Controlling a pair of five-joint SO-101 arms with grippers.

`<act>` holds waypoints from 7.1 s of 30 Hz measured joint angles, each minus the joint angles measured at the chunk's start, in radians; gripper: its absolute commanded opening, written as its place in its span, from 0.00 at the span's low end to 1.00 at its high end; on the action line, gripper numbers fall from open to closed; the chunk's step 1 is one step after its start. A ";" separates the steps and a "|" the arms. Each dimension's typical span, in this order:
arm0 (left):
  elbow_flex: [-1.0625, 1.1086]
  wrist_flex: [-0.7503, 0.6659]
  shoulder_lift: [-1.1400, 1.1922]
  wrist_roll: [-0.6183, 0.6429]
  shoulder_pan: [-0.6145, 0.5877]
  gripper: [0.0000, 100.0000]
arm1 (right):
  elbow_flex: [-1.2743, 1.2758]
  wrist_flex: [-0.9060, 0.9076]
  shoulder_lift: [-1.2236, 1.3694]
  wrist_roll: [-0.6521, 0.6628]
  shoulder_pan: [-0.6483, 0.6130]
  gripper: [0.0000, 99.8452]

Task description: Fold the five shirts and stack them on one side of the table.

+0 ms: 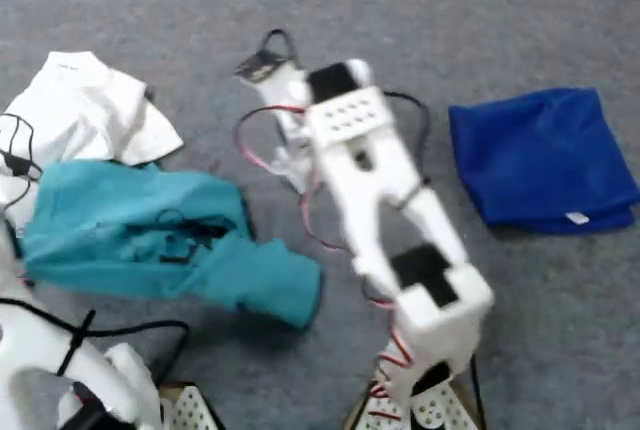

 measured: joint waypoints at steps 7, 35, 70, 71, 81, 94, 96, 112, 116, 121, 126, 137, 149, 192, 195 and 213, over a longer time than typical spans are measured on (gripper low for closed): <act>-0.012 0.000 -0.006 -0.276 -0.367 0.02 | -0.408 0.048 0.414 -0.026 -0.141 0.24; -0.140 0.002 -0.008 -0.232 -0.641 0.24 | -0.864 0.091 0.830 -0.026 -0.520 0.05; -0.651 -0.015 1.086 0.865 0.471 0.23 | -0.420 0.092 0.605 -0.031 -0.313 0.00; -0.652 -0.028 1.119 0.876 0.486 0.23 | -0.420 0.092 0.605 -0.031 -0.313 0.00; -0.652 -0.068 1.201 0.941 0.508 0.23 | -0.416 0.092 0.603 -0.031 -0.313 0.00; -0.654 -0.115 1.189 0.965 0.423 0.23 | -0.411 0.092 0.603 -0.029 -0.298 0.00; -0.655 -0.115 1.198 0.968 0.411 0.23 | -0.411 0.092 0.603 -0.029 -0.298 0.00; -0.655 -0.106 1.208 0.977 0.405 0.10 | -0.411 0.092 0.603 -0.029 -0.298 0.00; -0.655 -0.080 1.208 0.977 0.405 0.10 | -0.411 0.092 0.603 -0.029 -0.298 0.00; -0.697 -0.029 1.208 0.977 0.405 0.03 | -0.411 0.092 0.603 -0.029 -0.298 0.00; -0.749 -0.003 1.208 0.942 0.405 0.02 | -0.411 0.092 0.603 -0.029 -0.298 0.00; -0.672 0.000 1.053 0.741 0.203 0.02 | -0.385 0.092 0.505 -0.031 -0.298 0.10; -0.330 0.000 0.646 0.350 -0.163 0.02 | -0.382 0.089 0.089 -0.028 -0.287 0.28; -0.632 0.002 0.589 0.066 -0.614 0.02 | -1.220 0.049 1.014 -0.143 -0.608 0.02; -0.612 0.002 0.589 0.066 -0.614 0.02 | -1.217 0.075 1.011 -0.144 -0.597 0.00; -0.393 0.002 0.589 0.058 -0.387 0.02 | -0.258 0.089 0.358 -0.141 -0.239 0.00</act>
